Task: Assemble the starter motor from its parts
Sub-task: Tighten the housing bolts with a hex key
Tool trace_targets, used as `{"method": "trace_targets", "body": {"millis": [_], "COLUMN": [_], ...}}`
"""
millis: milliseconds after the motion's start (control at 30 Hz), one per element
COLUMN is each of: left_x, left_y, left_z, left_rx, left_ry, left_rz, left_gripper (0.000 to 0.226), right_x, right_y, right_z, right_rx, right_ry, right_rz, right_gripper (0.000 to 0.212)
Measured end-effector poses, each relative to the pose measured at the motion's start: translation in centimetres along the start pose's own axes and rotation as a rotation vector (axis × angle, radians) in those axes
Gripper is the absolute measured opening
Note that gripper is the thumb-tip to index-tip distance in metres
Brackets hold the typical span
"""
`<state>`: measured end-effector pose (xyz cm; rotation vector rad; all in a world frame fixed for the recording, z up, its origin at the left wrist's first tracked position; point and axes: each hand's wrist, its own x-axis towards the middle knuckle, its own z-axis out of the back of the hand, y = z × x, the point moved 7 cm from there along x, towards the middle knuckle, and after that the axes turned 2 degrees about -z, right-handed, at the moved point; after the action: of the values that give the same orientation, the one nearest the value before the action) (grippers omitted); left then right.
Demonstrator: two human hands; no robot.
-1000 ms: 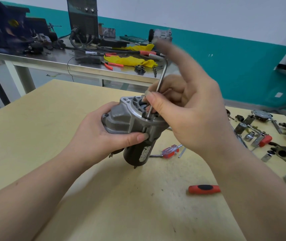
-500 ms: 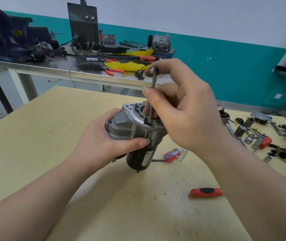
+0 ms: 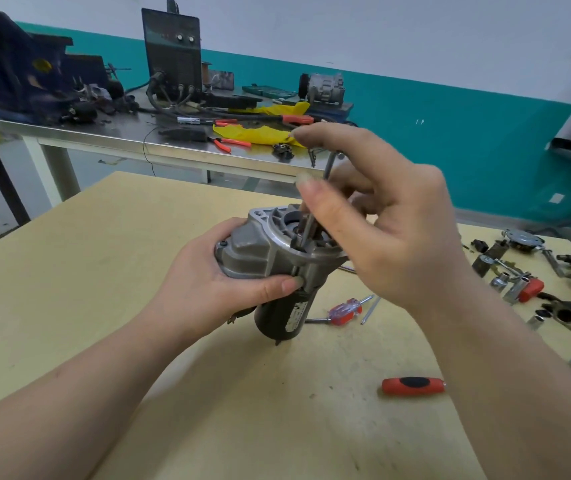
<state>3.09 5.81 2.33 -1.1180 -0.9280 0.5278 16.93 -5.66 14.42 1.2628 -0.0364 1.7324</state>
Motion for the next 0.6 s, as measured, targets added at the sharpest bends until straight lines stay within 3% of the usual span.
{"method": "trace_targets", "body": {"millis": [200, 300, 467, 600], "left_x": [0.1, 0.0, -0.1, -0.1], "left_y": [0.1, -0.1, -0.1, -0.1], "left_z": [-0.1, 0.0, 0.0, 0.0], "left_rx": [0.026, 0.019, 0.022, 0.033], "left_ry": [0.005, 0.005, -0.006, -0.005], "left_rz": [-0.002, -0.009, -0.008, -0.003], "left_gripper": [0.071, 0.067, 0.069, 0.069], "right_x": [1.5, 1.8, 1.0, 1.1], "right_y": [0.7, -0.4, -1.9, -1.5], "right_z": [0.1, -0.2, 0.4, -0.5], "right_rx": [0.257, 0.394, 0.300, 0.377], "right_ry": [0.170, 0.087, -0.155, -0.091], "right_rz": [-0.087, -0.261, -0.396, -0.400], "right_gripper": [0.022, 0.020, 0.017, 0.010]}}
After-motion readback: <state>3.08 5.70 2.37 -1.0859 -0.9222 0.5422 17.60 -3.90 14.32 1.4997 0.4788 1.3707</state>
